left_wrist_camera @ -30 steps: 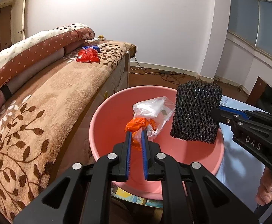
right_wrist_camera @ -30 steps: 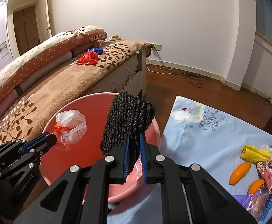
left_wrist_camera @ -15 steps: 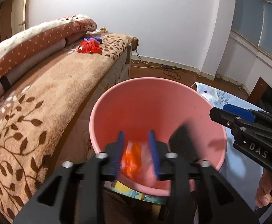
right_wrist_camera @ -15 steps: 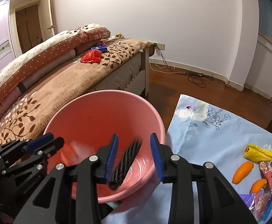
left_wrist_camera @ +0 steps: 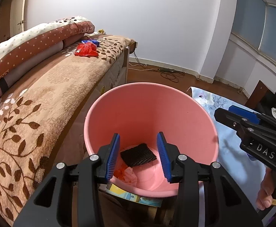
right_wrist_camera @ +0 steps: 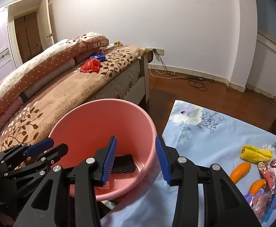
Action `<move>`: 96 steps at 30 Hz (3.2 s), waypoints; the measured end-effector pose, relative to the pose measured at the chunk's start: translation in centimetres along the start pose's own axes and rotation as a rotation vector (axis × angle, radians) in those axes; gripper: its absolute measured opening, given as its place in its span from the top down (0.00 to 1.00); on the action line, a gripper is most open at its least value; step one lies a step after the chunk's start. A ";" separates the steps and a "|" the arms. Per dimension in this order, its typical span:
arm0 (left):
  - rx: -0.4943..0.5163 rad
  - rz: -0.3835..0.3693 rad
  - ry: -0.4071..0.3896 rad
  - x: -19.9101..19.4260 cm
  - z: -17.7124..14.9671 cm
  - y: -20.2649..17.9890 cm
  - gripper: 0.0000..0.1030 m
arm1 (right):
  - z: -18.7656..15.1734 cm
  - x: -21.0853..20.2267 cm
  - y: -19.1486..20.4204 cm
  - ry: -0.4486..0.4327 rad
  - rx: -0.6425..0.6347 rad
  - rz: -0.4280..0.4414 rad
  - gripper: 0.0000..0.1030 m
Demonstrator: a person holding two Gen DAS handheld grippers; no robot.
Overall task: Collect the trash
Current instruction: 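Withdraw both grippers from the bucket back toward the bed, then grasp the purple mask with the left gripper while the right gripper grasps the blue foam net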
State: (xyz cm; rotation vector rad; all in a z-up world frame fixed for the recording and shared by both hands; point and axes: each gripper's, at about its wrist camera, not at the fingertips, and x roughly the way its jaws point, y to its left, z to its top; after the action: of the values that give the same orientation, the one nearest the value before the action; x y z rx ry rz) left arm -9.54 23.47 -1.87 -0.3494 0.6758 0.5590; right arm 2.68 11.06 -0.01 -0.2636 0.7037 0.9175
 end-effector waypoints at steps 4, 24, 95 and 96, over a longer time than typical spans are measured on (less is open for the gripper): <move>0.005 0.005 0.003 -0.3 -0.1 -0.4 0.60 | -0.6 -0.7 -0.7 0.000 0.018 0.006 0.58; 0.134 -0.100 -0.044 -4.4 -0.6 -8.1 0.60 | -4.1 -10.4 -6.3 -0.134 0.076 -0.056 0.50; 0.632 -0.531 0.125 1.8 -6.3 -26.0 0.95 | -13.2 -11.9 -22.5 0.034 0.414 -0.275 0.49; 0.615 -0.531 0.128 1.6 -6.2 -25.7 0.95 | -13.3 -11.3 -22.5 0.053 0.413 -0.281 0.50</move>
State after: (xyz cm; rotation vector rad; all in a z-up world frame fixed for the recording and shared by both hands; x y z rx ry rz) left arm 3.55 0.57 -4.28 0.0233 0.8042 -0.1867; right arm 10.20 -16.06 -4.30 -0.0176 0.8626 0.4848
